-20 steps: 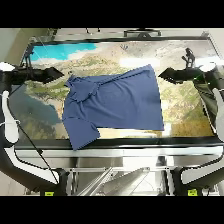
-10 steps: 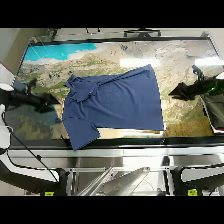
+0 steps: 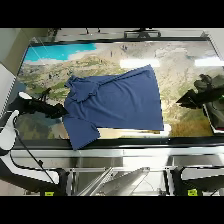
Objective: Fold the shirts.
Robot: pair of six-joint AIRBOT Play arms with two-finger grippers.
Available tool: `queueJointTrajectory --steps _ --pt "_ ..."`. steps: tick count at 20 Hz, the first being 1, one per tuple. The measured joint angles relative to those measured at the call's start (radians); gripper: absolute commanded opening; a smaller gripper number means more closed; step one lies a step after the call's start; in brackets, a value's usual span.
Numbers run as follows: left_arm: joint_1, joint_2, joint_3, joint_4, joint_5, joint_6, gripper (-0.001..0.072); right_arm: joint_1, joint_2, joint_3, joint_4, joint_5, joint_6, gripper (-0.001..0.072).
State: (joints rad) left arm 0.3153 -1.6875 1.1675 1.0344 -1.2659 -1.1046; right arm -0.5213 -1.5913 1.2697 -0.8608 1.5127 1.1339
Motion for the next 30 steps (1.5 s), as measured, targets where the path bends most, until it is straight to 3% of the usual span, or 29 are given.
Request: queueJointTrajectory --steps 1,2,10,17,28,29,30 --pt "-0.013 -0.013 0.019 0.01 -0.003 0.005 0.007 -0.026 0.012 -0.02 -0.003 0.007 -0.009 0.0369" --pt "-0.024 -0.026 0.04 0.016 -0.006 0.01 0.003 -0.048 0.024 -0.046 -0.004 0.007 -0.021 0.0369" --pt "-0.036 -0.062 0.107 0.014 -0.106 0.032 0.0029 -0.037 0.066 -0.328 -0.011 -0.158 -0.096 0.0368" --pt "-0.026 -0.064 0.112 0.012 -0.142 0.04 0.0029 0.182 0.058 -0.415 0.015 -0.313 -0.018 0.0367" --pt "-0.024 -0.064 0.112 0.012 -0.201 0.066 0.0029 0.344 0.04 -0.43 0.025 -0.338 0.018 0.0361" --pt "-0.024 -0.064 0.112 0.011 -0.208 0.066 0.0029 0.346 0.039 -0.43 0.025 -0.336 0.026 0.035" --pt "-0.024 -0.064 0.112 0.011 -0.212 0.066 0.0029 0.347 0.039 -0.43 0.024 -0.335 0.026 0.0135"
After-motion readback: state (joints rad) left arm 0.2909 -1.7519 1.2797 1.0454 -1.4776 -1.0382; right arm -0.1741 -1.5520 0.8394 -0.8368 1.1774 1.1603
